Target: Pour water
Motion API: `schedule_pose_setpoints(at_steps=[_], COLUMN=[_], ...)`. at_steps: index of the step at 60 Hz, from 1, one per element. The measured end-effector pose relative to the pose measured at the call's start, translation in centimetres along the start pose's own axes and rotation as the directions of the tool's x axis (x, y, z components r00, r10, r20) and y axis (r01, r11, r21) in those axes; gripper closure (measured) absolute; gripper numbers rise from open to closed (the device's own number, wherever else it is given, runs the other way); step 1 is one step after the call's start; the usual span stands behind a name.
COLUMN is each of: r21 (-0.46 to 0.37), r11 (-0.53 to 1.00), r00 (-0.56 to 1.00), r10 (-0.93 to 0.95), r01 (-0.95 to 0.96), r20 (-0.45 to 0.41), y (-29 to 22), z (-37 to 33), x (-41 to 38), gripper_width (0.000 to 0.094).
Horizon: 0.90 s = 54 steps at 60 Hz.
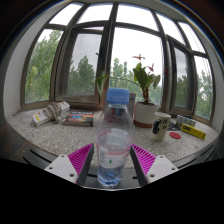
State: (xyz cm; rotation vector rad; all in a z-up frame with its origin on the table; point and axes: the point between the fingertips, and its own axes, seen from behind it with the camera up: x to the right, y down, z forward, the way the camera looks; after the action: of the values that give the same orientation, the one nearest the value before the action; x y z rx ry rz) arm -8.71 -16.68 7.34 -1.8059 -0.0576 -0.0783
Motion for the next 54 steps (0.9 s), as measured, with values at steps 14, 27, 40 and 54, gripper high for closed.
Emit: schedule_pose_setpoints(at_steps=[14,27,40,54], r21=[0.062,0.063,0.139,0.108], r11=[0.998,0.998,0.982,0.724], r00=[1.0,0.999,0.978,0.636], r10=[0.022,0.012,0.103,0.512], r01=[-0.02,-0.015,-0.129,-0.681], r20=[-0.022,0.049,0.182,0.578], y=[-0.9,-1.1,-7.4,-23.8], z=[1.8,1.8,0.1,-0.4], x=[0.4,-0.5,-1.3,0.1], gripper_width=[0.0565,0.0663,0.0663,0.0662])
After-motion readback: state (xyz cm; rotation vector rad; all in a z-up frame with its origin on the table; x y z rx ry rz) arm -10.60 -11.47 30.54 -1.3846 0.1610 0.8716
